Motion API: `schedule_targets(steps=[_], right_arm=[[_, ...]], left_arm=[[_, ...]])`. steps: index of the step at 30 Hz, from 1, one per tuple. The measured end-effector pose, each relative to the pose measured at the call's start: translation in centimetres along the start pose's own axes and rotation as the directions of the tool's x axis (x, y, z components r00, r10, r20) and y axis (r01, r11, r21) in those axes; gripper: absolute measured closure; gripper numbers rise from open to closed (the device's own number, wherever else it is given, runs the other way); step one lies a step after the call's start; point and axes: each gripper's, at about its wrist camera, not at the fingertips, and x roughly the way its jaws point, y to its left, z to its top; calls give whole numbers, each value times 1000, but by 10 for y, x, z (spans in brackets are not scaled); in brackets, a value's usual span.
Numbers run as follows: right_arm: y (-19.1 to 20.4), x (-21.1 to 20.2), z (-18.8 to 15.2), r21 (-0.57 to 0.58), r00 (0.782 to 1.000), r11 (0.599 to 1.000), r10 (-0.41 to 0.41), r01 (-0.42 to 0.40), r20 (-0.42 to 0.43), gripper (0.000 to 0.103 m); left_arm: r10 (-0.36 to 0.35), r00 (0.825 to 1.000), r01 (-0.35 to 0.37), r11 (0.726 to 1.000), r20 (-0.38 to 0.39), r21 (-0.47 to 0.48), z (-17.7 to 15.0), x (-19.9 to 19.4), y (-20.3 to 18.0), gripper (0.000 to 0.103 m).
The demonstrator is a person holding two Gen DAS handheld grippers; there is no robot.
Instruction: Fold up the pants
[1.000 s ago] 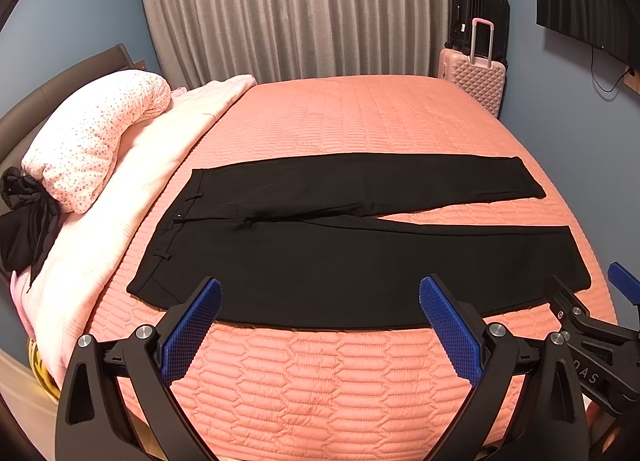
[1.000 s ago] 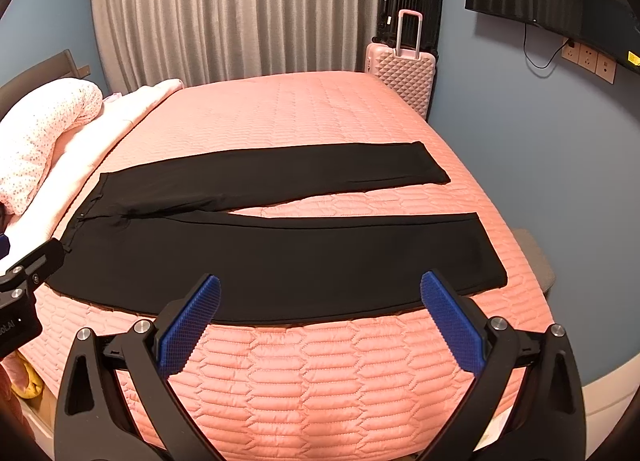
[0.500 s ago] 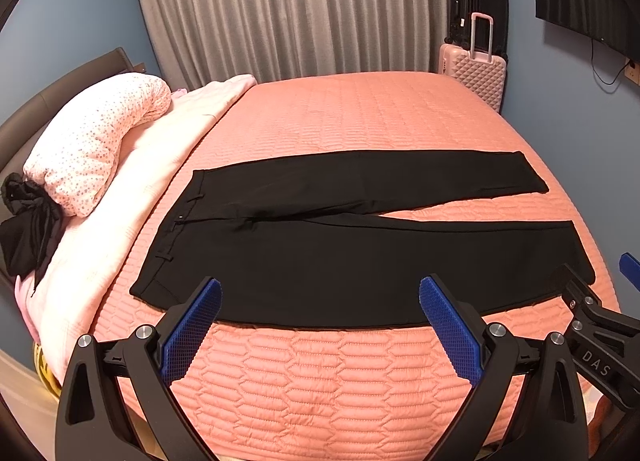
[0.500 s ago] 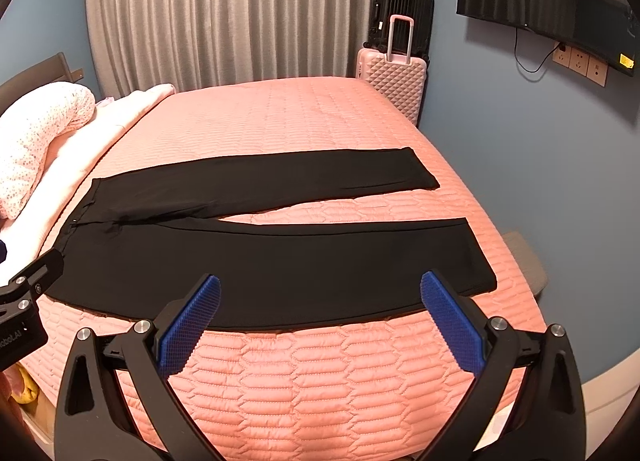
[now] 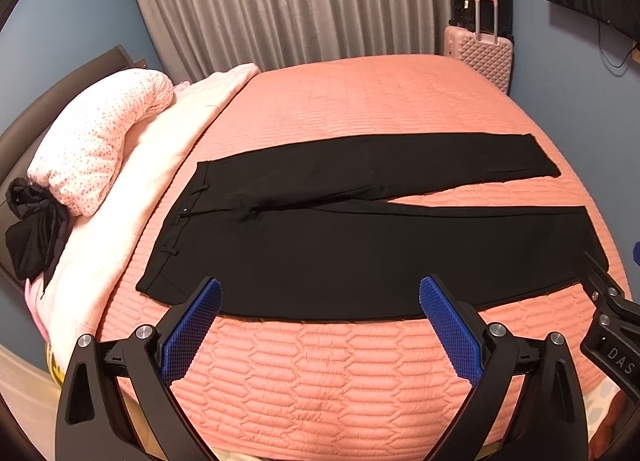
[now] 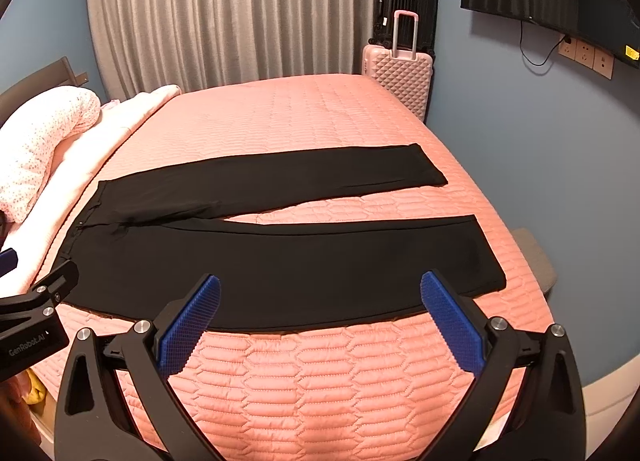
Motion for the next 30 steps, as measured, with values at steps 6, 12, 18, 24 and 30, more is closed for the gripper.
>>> schedule_targets(steps=[6,12,18,24,30], right_arm=[[0,-3,5,-13,999,999,-36,36,31,5],[1,0,4,-13,998,998,-62,63,15,5],[3,-6,4,-22,999,999,-43,43,26,5],[4,-10,5,-14,1000,1000,-7,7,24,5],[6,-11,4,-17,1000,1000,23,-22,11,5]], left_arm=[[-49,999,49,999,19,-22,2,2,1,5],[-29,997,30,999,67,-15,3,-3,-2,5],[-42,998,44,998,50,-37,6,-7,2,5],[-10,1000,11,999,25,-51,7,-7,9,5],[-19,999,21,999,29,-48,6,-10,13,5]])
